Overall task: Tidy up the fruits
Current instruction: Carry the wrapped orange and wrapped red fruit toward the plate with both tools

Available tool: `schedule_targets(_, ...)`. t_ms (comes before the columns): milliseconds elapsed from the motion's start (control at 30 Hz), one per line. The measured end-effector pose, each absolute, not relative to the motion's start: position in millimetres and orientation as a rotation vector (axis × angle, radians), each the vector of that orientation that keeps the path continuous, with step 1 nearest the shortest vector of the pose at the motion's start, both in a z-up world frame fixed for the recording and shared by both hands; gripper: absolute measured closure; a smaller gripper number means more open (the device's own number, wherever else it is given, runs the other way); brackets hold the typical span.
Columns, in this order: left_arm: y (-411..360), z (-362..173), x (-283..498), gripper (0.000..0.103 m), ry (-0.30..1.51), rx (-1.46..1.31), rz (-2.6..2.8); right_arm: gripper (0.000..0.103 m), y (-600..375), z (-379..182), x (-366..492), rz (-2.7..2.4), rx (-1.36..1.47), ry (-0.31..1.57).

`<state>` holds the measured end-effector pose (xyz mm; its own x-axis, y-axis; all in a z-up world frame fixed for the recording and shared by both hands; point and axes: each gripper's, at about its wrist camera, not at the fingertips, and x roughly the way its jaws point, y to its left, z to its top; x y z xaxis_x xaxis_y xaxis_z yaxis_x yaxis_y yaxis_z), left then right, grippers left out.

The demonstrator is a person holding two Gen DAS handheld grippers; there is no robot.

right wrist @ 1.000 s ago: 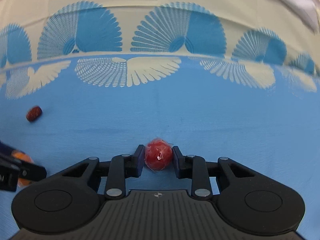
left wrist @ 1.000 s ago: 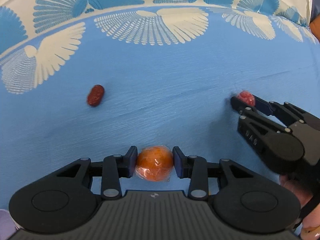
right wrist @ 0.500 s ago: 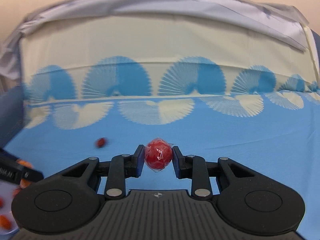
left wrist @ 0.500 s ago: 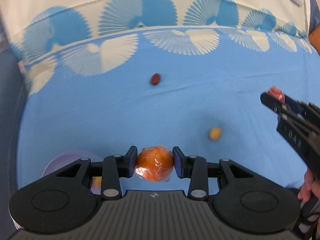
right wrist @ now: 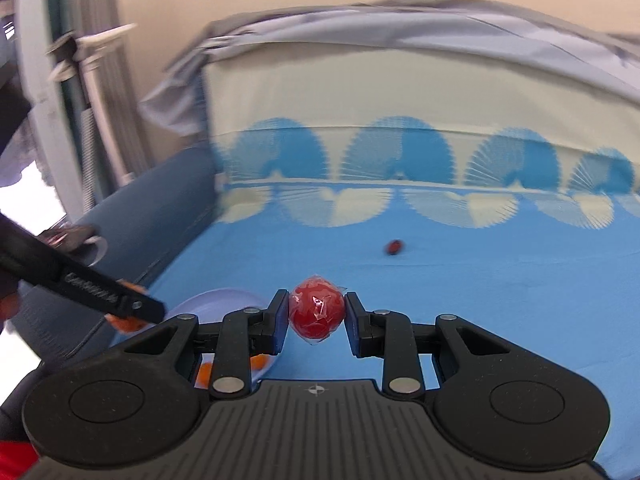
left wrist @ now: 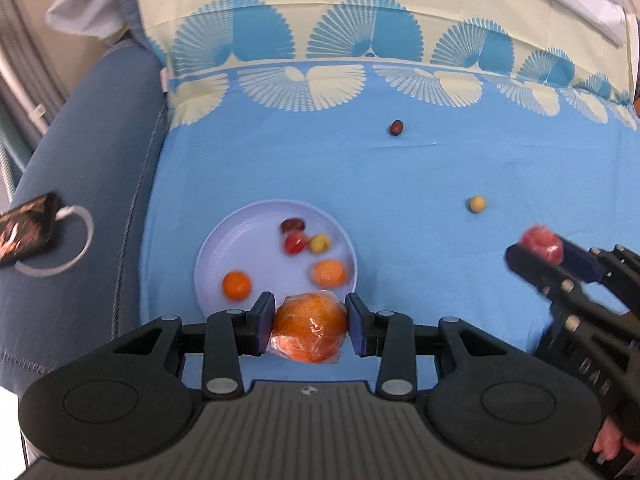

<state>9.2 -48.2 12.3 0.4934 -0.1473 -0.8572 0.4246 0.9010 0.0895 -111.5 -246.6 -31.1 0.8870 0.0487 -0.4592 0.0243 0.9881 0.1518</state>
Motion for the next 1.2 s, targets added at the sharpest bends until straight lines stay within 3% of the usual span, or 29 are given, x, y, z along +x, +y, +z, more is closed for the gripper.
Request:
schedule_targets(400,16.6,21.4,-38.5,0.061,0.945,0.258,-0.303,0.072,-158.0,-22.8,-167.2,0.151,0.042,0.512)
schedule_targets(1200,45.1,12.3,-46.2,0.061,0.965,0.197,-0.301,0.072,-138.4,-16.7,-174.5,0.159,-0.019,0.529)
